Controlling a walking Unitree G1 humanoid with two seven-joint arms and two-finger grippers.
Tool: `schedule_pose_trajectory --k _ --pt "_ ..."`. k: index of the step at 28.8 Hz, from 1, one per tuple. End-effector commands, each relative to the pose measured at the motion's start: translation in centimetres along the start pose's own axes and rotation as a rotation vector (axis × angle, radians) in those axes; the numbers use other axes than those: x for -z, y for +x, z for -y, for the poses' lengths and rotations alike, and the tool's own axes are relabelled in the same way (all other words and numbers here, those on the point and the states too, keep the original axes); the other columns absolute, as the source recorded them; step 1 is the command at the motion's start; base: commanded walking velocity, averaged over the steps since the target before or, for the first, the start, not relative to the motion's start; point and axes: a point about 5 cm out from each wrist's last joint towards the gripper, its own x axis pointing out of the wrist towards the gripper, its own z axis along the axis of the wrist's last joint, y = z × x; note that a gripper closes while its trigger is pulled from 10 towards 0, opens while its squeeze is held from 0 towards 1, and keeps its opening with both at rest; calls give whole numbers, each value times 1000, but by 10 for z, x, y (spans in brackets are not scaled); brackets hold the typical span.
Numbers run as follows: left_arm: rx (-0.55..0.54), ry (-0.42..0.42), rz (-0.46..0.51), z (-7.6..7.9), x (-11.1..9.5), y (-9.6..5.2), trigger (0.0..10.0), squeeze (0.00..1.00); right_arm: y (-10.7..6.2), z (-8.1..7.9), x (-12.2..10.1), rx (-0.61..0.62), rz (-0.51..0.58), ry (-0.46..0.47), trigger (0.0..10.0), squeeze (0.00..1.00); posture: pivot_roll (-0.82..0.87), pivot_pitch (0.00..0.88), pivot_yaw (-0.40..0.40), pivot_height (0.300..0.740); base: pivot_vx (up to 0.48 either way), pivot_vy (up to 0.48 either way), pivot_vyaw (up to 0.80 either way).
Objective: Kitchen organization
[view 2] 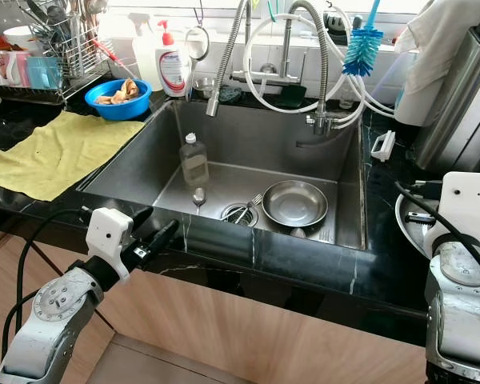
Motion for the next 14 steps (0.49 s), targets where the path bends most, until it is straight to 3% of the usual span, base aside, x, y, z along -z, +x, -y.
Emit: schedule_pose_trajectory --k 1,9,11,14 --pt "-18 -10 2 -3 -1 -1 10000 0 -3 0 -18 -3 69 21 0 0 -73 0 20 740 0 0 0" --pt "-31 -55 12 -2 0 -1 10000 0 -11 -3 -57 -29 201 41 0 0 -73 0 13 740 0 0 0" --pt "-31 -55 12 -2 0 -1 10000 0 -11 -3 -57 -29 201 41 0 0 -73 0 13 740 0 0 0" --pt "-44 -80 24 -3 -2 0 10000 0 -17 -4 -91 -44 319 0 0 0 -73 0 12 740 0 0 0"
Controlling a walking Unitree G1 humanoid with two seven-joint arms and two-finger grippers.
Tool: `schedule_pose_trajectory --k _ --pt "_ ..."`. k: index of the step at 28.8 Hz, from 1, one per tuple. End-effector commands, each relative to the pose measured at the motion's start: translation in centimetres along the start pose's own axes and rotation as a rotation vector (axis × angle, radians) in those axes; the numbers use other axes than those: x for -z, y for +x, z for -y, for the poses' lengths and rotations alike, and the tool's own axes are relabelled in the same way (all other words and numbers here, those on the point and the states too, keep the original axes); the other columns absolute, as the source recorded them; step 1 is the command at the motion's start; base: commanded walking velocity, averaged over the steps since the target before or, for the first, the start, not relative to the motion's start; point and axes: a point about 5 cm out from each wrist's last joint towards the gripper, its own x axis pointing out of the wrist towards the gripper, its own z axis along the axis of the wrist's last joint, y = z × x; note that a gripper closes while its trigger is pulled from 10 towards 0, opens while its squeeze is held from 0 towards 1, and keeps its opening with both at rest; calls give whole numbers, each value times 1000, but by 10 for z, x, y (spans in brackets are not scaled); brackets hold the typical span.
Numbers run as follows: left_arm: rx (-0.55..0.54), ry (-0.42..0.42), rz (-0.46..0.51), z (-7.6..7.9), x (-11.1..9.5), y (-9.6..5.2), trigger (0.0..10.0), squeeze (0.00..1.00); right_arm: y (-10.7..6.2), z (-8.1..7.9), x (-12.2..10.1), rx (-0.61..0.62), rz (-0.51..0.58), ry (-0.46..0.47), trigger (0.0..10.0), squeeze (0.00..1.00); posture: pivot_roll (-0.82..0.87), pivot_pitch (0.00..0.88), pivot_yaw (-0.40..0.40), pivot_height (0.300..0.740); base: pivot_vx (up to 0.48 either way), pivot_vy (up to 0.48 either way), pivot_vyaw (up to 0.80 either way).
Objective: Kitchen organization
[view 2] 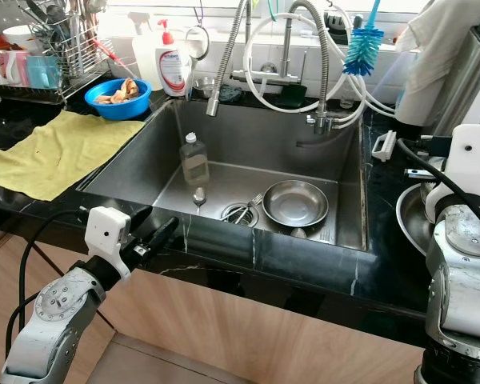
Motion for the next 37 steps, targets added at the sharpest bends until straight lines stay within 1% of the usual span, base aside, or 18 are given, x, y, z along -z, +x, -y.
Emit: schedule_pose_trajectory --k 1,5,7,8,9,10,11,14,16,17,19,21,23,24,30,31,35,37 --pt "-13 -13 0 -2 -2 0 10000 0 -3 3 -26 5 104 1 0 0 -78 0 11 740 0 0 0" --pt "-17 -26 3 0 -1 1 10000 0 0 2 -56 -15 210 25 0 0 -91 0 9 740 0 0 0" --pt "-15 -28 4 2 -1 3 10000 0 7 -9 -63 -81 238 87 0 0 -93 0 8 740 0 0 0" --pt "-9 -32 9 4 -2 5 10000 0 12 -18 -65 -135 253 127 6353 0 -88 0 6 740 0 0 0" --pt "-4 -34 12 6 -2 6 10000 0 15 -25 -66 -173 262 154 6353 0 -88 0 6 740 0 0 0" --pt "24 -46 14 10 -4 8 10000 0 23 -44 -67 -277 275 199 10000 0 -84 0 3 740 0 0 0" --pt "24 -46 14 10 -4 8 10000 0 23 -44 -67 -277 275 199 10000 0 -84 0 3 740 0 0 0" --pt "64 -62 6 16 -4 8 10000 0 32 -77 -67 -450 268 283 10000 0 -64 0 -7 740 0 0 0" --pt "66 -64 5 17 -4 8 10000 0 34 -83 -67 -477 270 286 10000 0 -64 0 -7 740 0 0 0" --pt "63 -68 6 15 -5 7 10000 0 35 -97 -74 -560 291 351 10000 0 -60 0 -9 740 0 0 0" --pt "64 -73 6 15 -5 7 10000 0 40 -106 -76 -595 294 402 10000 0 -60 0 -11 740 0 0 0" --pt "66 -74 7 16 -6 7 10000 0 42 -109 -75 -602 292 424 10000 0 -58 0 -12 740 0 0 0" --pt "80 -80 5 19 -6 8 10000 0 49 -119 -70 -645 258 491 10000 0 -53 0 -14 740 0 0 0" --pt "92 -89 5 21 -6 9 10000 0 54 -129 -63 -677 215 538 10000 0 -47 0 -16 740 0 0 0" --pt "111 -101 -6 26 -6 9 10000 0 58 -149 -49 -736 129 558 10000 0 -44 0 -19 740 0 0 0" --pt "121 -112 -11 28 -7 9 10000 0 64 -156 -34 -734 63 569 10000 0 -38 0 -22 740 0 0 0" --pt "136 -120 -18 31 -7 9 10000 0 69 -164 -15 -740 -19 593 10000 0 -32 0 -20 740 0 0 0" --pt "144 -122 -24 33 -7 9 10000 0 69 -169 -4 -753 -68 566 10000 0 -30 0 -18 740 0 0 0"
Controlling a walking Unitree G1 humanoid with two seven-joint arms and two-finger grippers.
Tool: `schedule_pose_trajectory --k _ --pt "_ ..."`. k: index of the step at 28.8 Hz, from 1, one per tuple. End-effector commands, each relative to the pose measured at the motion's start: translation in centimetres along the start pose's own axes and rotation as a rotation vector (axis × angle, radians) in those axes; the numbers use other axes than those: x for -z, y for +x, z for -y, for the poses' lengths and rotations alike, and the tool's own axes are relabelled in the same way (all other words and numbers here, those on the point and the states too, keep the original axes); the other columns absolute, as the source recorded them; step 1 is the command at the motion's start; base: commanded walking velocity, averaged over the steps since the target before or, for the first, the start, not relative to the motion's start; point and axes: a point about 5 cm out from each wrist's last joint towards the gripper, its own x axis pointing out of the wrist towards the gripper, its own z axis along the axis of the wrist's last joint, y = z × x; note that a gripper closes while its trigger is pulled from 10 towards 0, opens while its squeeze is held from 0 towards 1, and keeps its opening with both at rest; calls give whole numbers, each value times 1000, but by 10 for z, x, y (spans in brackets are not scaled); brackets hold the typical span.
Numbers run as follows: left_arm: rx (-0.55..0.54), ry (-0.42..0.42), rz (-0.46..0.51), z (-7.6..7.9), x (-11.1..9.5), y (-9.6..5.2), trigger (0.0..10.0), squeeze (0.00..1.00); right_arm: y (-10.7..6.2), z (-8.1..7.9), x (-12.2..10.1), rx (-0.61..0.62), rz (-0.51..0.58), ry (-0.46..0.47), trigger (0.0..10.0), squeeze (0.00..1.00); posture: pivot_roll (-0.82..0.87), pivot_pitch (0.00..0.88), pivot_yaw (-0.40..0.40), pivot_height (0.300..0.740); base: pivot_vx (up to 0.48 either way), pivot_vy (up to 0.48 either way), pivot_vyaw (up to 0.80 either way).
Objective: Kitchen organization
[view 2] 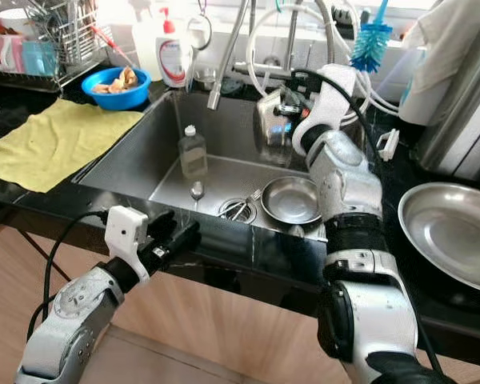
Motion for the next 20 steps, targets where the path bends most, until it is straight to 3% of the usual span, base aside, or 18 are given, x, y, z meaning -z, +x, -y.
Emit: schedule_pose_trajectory --k 1,9,20 --pt "34 -8 3 4 -4 0 10000 0 4 -2 1 -14 -20 -20 10000 0 -30 0 -18 740 0 0 0" --pt "126 -53 -40 13 -4 2 10000 0 4 10 28 13 -97 67 10000 0 -13 0 -15 740 0 0 0" --pt "159 -67 -18 10 -19 6 10000 0 2 17 44 39 -133 50 10000 0 -3 0 8 740 0 0 0"
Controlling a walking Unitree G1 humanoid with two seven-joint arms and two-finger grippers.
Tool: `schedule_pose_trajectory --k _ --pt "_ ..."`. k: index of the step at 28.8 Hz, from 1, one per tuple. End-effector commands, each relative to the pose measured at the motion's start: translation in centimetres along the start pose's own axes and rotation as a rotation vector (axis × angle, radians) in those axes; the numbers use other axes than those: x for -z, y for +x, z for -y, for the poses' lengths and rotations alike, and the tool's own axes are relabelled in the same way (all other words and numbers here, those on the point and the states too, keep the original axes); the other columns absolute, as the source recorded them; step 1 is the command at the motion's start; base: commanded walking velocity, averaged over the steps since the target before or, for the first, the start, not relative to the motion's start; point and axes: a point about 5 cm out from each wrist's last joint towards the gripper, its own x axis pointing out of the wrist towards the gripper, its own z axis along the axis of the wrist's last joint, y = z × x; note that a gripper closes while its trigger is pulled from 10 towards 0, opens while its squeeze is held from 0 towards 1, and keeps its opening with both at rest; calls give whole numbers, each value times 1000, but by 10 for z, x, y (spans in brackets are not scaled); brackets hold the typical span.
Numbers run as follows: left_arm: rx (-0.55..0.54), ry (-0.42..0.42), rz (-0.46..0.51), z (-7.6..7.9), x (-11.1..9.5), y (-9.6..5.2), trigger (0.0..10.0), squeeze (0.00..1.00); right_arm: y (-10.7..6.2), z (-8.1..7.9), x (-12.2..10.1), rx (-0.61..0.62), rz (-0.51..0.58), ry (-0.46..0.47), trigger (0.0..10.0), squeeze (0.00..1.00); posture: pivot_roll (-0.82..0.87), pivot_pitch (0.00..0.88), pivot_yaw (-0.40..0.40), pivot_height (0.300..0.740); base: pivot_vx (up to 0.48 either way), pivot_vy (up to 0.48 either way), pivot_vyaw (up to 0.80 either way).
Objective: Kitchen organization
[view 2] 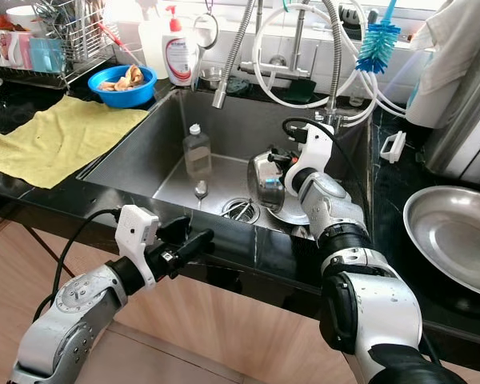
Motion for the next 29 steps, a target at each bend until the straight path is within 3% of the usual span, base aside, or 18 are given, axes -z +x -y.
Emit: schedule_pose_trajectory --k 1,10,17,18,19,20,22,23,24,25,29 --pt "27 7 22 1 -9 0 10000 0 1 -1 -10 2 35 -5 10000 0 -5 0 14 740 0 0 0" --pt "74 1 -1 2 -12 -1 10000 0 1 1 -5 23 31 4 10000 0 11 0 46 740 0 0 0" --pt "37 -2 33 -5 -17 2 10000 0 0 3 -4 23 34 4 10000 0 13 0 53 740 0 0 0" --pt "43 -9 30 -4 -17 1 10000 0 0 4 -3 23 34 3 10000 494 10 0 53 740 0 0 0" --pt "43 -9 30 -4 -17 1 10000 0 0 4 -3 23 34 3 10000 494 10 0 53 740 0 0 0" --pt "52 -15 27 -3 -17 1 10000 0 -1 6 -3 26 33 0 10000 663 10 0 53 740 0 0 0" --pt "56 -15 26 -2 -17 0 10000 0 -1 6 -3 27 33 0 10000 663 7 0 52 740 0 0 0" --pt "57 -17 25 -2 -17 0 10000 0 -1 7 -3 28 34 0 10000 914 7 0 51 740 0 0 0" --pt "57 -18 24 -2 -16 0 10000 0 -1 7 -3 29 35 0 10000 914 7 0 51 740 0 0 0" --pt "59 -20 23 -1 -16 0 10000 0 -1 6 -4 23 38 1 10000 1000 8 0 50 740 0 0 0" --pt "62 -28 23 0 -15 0 10000 0 -1 6 -5 24 39 -6 10000 1000 12 0 43 740 0 0 0"
